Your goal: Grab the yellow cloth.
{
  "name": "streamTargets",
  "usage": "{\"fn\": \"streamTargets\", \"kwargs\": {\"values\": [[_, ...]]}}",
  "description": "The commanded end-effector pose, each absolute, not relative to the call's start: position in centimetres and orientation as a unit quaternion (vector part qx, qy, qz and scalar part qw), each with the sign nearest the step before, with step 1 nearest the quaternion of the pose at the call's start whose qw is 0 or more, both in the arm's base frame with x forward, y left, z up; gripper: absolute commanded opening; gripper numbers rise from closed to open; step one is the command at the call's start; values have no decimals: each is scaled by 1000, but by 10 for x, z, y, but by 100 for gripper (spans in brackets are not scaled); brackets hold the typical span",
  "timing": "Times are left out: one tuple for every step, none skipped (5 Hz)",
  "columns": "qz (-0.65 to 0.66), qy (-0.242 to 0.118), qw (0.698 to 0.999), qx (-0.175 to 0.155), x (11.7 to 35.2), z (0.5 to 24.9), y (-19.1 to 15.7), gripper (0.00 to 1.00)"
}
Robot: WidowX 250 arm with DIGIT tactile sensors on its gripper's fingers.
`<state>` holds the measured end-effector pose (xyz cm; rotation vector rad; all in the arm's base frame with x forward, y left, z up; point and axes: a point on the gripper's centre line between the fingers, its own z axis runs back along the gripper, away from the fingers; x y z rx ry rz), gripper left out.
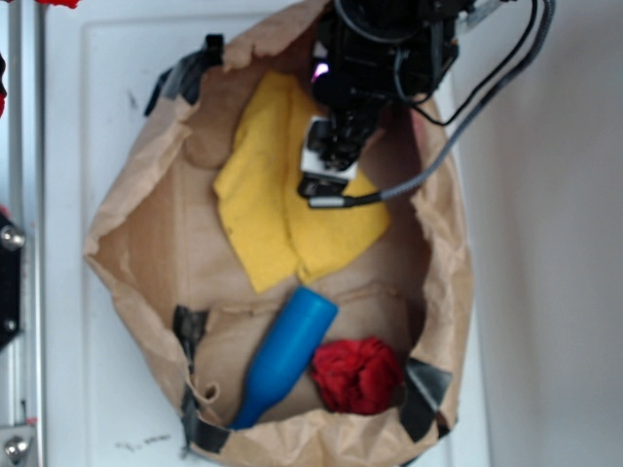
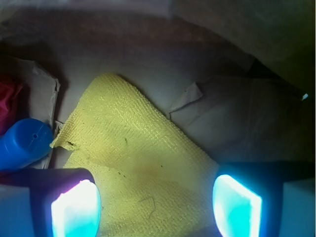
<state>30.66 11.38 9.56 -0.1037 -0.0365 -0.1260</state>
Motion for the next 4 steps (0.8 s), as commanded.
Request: {"fn": "streamTargets", "kwargs": {"values": [[-96, -71, 992, -45, 283, 103, 108, 100], [-88, -74, 993, -31, 288, 83, 111, 100], [-83, -73, 994, -4, 297, 68, 106, 100], [-115, -70, 991, 21, 286, 53, 90, 100]]}}
